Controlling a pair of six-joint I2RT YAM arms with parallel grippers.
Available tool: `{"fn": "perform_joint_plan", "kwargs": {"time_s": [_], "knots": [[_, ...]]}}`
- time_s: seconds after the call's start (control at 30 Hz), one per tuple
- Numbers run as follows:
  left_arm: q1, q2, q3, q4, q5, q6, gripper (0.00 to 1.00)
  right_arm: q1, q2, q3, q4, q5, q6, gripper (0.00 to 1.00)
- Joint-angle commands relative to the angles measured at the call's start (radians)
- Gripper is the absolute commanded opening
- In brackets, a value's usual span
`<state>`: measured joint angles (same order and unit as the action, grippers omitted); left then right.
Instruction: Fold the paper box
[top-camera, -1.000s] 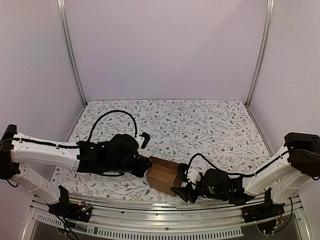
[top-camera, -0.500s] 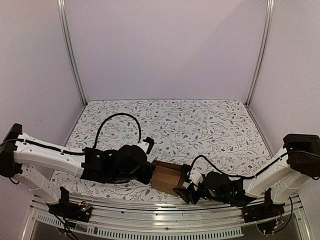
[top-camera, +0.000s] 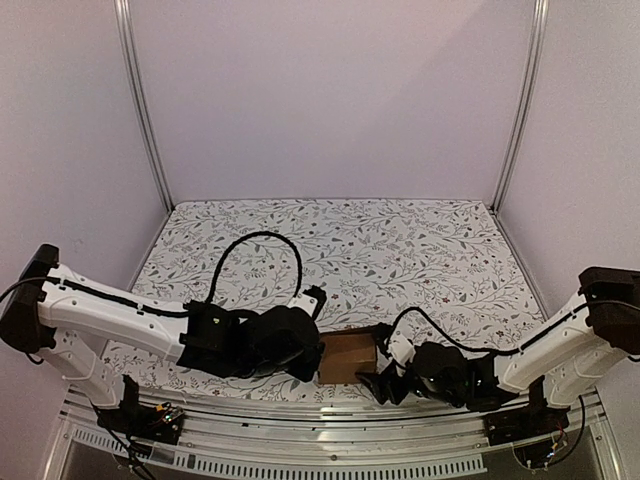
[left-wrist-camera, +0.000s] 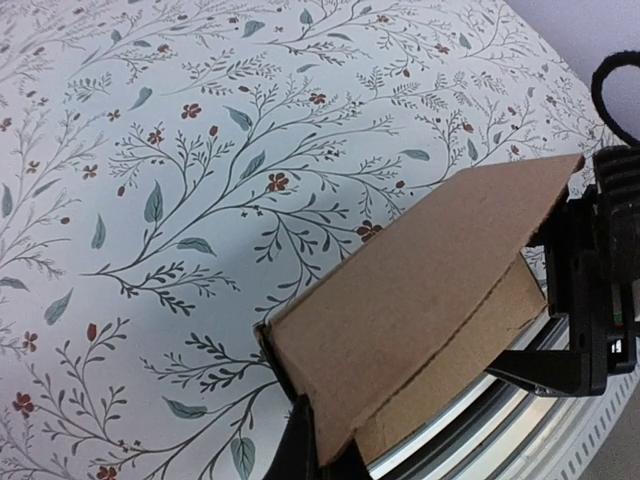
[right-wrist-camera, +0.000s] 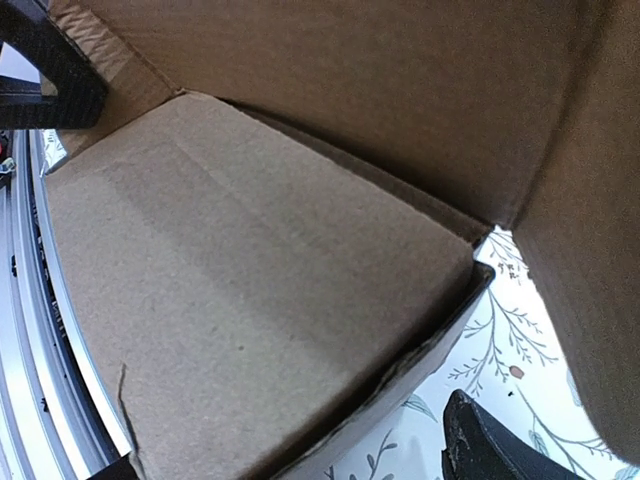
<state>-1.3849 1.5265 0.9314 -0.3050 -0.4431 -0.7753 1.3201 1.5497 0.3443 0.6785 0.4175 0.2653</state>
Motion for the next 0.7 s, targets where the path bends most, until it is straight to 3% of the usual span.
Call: {"fn": "perform_joint_plan", "kwargs": {"time_s": [0.0, 0.27, 0.5, 0.67], "knots": [[-0.055, 0.083, -0.028, -0.211, 0.173, 0.009, 0.00, -0.023, -0.104, -0.002, -0.059, 0.080, 0.001, 0.79], [-0.054, 0.099, 0.010, -0.241, 0.146, 0.021, 0.00, -0.022, -0.371, 0.007, -0.371, 0.048, -0.057, 0.84], [-0.054, 0.123, 0.053, -0.259, 0.139, 0.042, 0.00, -0.022, -0.647, 0.030, -0.752, 0.049, -0.077, 0.90], [-0.053, 0.134, 0.063, -0.261, 0.141, 0.047, 0.00, -0.023, -0.807, 0.071, -0.940, 0.080, -0.079, 0.99]]}}
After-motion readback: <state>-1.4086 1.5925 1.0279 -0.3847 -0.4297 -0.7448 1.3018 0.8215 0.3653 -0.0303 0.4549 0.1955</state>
